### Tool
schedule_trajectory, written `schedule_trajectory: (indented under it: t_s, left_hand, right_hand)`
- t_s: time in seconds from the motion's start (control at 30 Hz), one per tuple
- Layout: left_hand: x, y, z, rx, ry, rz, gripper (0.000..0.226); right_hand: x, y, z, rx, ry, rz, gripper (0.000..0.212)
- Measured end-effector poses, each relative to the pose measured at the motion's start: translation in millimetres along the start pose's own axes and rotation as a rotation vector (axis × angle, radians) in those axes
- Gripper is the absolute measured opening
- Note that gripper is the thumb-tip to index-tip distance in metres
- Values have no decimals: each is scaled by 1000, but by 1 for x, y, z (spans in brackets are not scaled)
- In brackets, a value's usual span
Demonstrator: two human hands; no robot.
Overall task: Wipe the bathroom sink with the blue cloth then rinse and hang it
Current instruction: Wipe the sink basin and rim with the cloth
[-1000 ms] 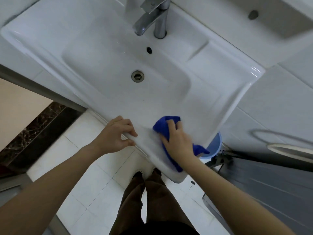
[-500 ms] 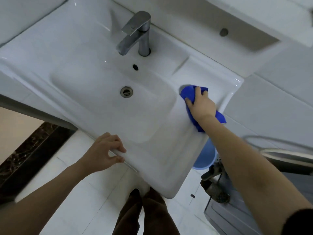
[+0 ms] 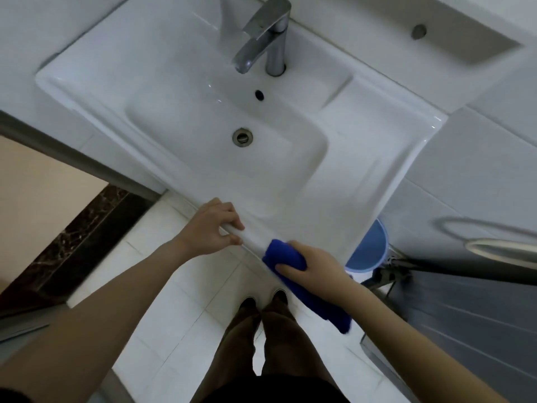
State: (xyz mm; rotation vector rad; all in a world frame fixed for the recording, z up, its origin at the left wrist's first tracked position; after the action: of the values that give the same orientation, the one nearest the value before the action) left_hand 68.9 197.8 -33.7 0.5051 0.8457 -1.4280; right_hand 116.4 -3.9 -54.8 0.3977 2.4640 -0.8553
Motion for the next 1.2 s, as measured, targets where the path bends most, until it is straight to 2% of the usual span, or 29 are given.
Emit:
schedule_trajectory:
  t_s: [0.07,0.13,0.23,0.33,0.43,0.5,0.57,0.63,0.73,0.8,0.93,1.07,1.2]
  left_hand:
    - [2,0,0,12,-5,-4,27]
    - [2,0,0,13,-6,0,26]
    - [3,1,3,14,17,-9,26]
    - [1,2,5,24,6,-9,26]
    - [1,2,2,24,-4,17,28]
    - [2,2,0,38,-3,31,29]
    - [3,3,0,57,-8,40,29]
    - [3,3,-1,78,-1,57,29]
    - [4,3,-1,94,10,57,28]
    - [5,2,-2,88,13,45,28]
    - [5,2,-1,77,14,39,27]
    - [3,0,1,50,22,13,29]
    - [-1,-5,11,-15,47,-7,24]
  right_hand:
    - [3,-7,0,7,-76,105,43]
    - [5,12,-11,34,-51,174,44]
    - [8,52,-36,33,48,180,37]
    - [5,37,-31,2,24,132,35]
    - [-9,-22,-3,-61,-337,125,40]
    - [-29,-47,12,-121,-572,182,46]
    - [-68,-45,32,-128,-670,287,47]
    - [-128,-22,68,38,-627,452,46]
    - [-214,4,124,326,-354,728,49]
    - [-227,9,133,361,-199,808,44]
    - [-157,-16,99,231,-208,764,32]
    - [-65,-55,61,166,-174,630,38]
    - [-29,-71,39,146,-162,490,37]
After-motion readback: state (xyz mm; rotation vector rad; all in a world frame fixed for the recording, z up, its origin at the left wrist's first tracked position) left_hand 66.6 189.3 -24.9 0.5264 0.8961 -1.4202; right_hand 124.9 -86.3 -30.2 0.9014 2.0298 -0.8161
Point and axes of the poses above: each hand's wrist, its own y-axis towards the middle knuckle, its own x-axis out of the palm, z = x × y, the point moved 9 cm from there along y, towards the middle knuckle
